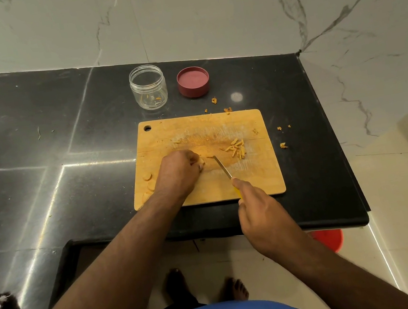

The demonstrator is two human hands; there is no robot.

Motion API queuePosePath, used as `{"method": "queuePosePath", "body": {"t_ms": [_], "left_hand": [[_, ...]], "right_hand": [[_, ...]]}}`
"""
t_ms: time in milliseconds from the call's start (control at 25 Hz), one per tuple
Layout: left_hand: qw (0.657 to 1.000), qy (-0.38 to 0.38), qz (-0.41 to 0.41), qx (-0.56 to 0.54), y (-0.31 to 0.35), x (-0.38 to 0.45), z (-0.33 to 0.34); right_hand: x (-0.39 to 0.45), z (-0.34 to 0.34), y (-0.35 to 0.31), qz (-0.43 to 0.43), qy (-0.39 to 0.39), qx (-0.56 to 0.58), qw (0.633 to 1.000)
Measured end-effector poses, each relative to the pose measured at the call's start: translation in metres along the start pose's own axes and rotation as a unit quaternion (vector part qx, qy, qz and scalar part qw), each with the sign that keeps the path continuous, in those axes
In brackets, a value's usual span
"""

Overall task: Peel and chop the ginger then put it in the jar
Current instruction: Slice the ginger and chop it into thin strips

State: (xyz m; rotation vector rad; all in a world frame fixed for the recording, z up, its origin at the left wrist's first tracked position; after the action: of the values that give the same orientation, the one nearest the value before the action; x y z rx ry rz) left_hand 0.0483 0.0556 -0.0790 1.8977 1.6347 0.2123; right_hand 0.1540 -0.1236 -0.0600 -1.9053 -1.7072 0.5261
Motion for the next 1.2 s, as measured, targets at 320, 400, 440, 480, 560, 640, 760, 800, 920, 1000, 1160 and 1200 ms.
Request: {"method": "queuePosePath", "body": {"t_ms": [320,400,440,480,560,640,760,800,920,1000,1160,1200], "left_hand": [[1.0,0.0,-0.016,-0.008,-0.002,0.004,-0.001],[1.0,-0.001,-0.012,-0.006,-0.002,0.004,-0.002],[1.0,-0.003,-0.01,-0.006,-0.002,0.004,-0.002],[1.0,-0.005,-0.008,-0.005,-0.001,0.003,-0.002],[1.0,-0.005,-0.005,-0.002,0.0,0.002,-0.002],[1.0,-0.003,-0.004,0.0,0.001,0.002,-0.003],[1.0,-0.003,-0.004,0.0,0.001,0.001,-0.004],[1.0,-0.002,-0.004,-0.001,0.001,0.001,-0.004],[1.0,0.001,-0.007,-0.001,0.002,0.0,-0.004],[1.0,-0.002,-0.013,-0.003,0.001,0.001,-0.004],[1.0,-0.009,-0.017,-0.004,0.0,0.001,-0.005],[1.0,-0.012,-0.016,-0.001,0.0,0.0,-0.004]], "right_hand": [[0.024,0.016,-0.009,-0.023,-0.039,0.004,0.999],[0.03,0.019,-0.011,-0.026,-0.049,0.003,0.998],[0.031,0.02,-0.01,-0.027,-0.05,0.002,0.998],[0.032,0.021,-0.009,-0.021,-0.054,0.0,0.998],[0.033,0.022,-0.009,-0.015,-0.066,-0.003,0.998],[0.035,0.022,-0.01,-0.016,-0.079,-0.005,0.997],[0.037,0.022,-0.009,-0.017,-0.092,-0.017,0.995],[0.034,0.021,-0.009,-0.016,-0.091,-0.019,0.996],[0.017,0.017,-0.011,-0.025,-0.081,-0.016,0.996],[0.008,0.012,-0.009,-0.015,-0.079,-0.024,0.996],[0.006,-0.003,-0.004,-0.011,-0.031,-0.036,0.999],[0.006,-0.004,-0.003,-0.009,-0.02,-0.021,1.0]]}}
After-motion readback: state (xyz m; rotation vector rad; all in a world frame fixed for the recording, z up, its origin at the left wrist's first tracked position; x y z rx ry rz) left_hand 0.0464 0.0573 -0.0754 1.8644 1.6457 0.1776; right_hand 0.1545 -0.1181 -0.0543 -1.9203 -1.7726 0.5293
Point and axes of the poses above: each hand's wrist, its own x-axis towards the middle knuckle, its own z-axis out of the palm, y = z × x, the point moved 5 cm from there along x, towards the middle knuckle, and after that the axes turned 12 degrees about -z, right-handed, at the moved point
